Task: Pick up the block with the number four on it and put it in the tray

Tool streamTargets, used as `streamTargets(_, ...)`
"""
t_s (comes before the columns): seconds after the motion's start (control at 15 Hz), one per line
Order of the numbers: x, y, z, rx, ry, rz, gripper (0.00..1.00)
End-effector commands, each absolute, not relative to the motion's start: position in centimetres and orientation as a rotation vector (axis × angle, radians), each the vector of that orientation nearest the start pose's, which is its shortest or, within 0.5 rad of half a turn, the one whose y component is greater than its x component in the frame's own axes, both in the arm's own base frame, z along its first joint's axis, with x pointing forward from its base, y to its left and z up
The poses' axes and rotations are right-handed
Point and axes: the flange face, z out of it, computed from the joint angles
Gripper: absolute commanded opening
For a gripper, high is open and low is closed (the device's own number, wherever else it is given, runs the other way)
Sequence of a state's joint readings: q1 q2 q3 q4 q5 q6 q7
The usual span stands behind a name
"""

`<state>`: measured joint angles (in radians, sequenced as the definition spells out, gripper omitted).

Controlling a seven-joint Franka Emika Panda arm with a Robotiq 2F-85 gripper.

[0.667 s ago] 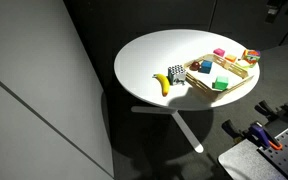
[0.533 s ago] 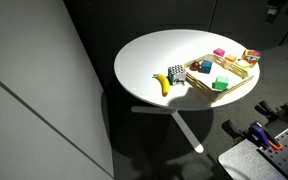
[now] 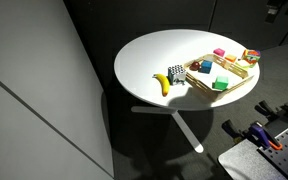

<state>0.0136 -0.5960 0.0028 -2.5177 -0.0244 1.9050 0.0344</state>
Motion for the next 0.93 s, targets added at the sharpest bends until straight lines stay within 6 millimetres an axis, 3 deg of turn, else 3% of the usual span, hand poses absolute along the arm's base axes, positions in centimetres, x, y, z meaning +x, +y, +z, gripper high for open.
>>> streamTargets(0.0, 36.61, 0.44, 47.84, -3.166, 0.016, 0.027, 1.0)
streamTargets(0.67, 36.61, 0.44, 47.84, -3.166, 0.016, 0.027, 1.0)
streamTargets(0.87, 37.61, 1.01, 47.75, -3.168, 0.029, 0.023, 1.0)
